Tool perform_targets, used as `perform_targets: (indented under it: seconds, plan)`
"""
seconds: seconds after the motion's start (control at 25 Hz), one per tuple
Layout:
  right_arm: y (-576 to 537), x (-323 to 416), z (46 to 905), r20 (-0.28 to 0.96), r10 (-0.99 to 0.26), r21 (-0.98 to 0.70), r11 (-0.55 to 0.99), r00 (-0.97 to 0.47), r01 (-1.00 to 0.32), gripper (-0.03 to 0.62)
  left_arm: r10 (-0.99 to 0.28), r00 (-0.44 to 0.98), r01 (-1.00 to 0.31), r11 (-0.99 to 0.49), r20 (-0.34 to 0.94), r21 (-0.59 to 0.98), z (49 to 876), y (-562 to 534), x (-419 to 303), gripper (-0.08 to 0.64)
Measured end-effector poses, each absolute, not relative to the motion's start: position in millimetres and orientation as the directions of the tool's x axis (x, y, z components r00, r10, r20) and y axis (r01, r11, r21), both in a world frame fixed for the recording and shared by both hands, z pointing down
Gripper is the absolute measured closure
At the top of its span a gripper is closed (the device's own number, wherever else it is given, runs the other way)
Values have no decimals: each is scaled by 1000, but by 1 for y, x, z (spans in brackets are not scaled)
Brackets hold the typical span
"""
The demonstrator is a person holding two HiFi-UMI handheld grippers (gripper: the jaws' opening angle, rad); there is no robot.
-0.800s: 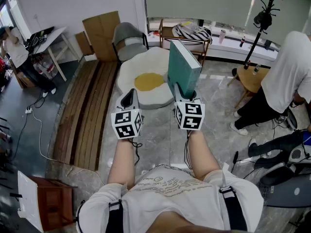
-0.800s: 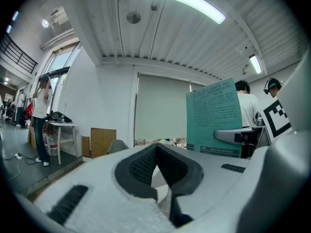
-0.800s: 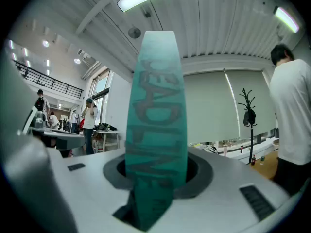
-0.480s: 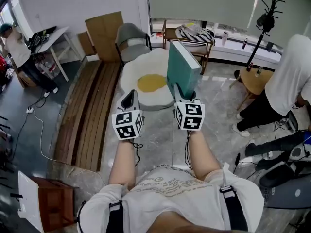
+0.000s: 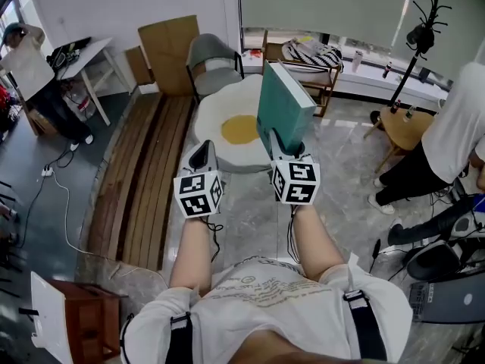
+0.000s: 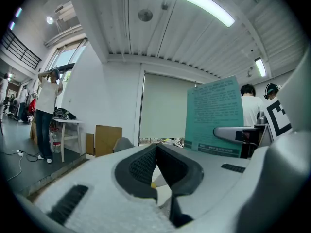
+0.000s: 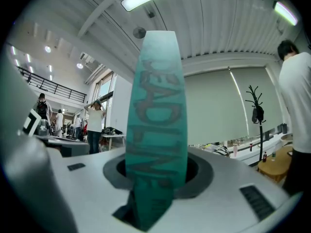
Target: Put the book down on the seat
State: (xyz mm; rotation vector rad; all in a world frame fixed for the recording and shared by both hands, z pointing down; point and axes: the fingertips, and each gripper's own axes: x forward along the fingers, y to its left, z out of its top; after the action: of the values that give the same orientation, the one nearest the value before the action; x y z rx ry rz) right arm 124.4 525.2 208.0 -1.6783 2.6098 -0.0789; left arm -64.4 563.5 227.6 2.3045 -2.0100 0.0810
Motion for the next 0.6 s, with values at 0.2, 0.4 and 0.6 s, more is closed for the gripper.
perform_targets:
  seconds: [0.2,0.4,0.6]
  plan:
    - [525,95,210,-6,-913,-84,407,-408,-910,428,-980,167,-986,-165,107,23,230,558,-91,541]
    - [526,65,213,3,-913,-76,407,-409,-910,428,-977,181,-983,-178,113,33,237,556,-117,541]
    - [518,49,214,12,-914,-79,402,-404,-912,428,-974,187,-982,-186,125,20,242,549,-133,541]
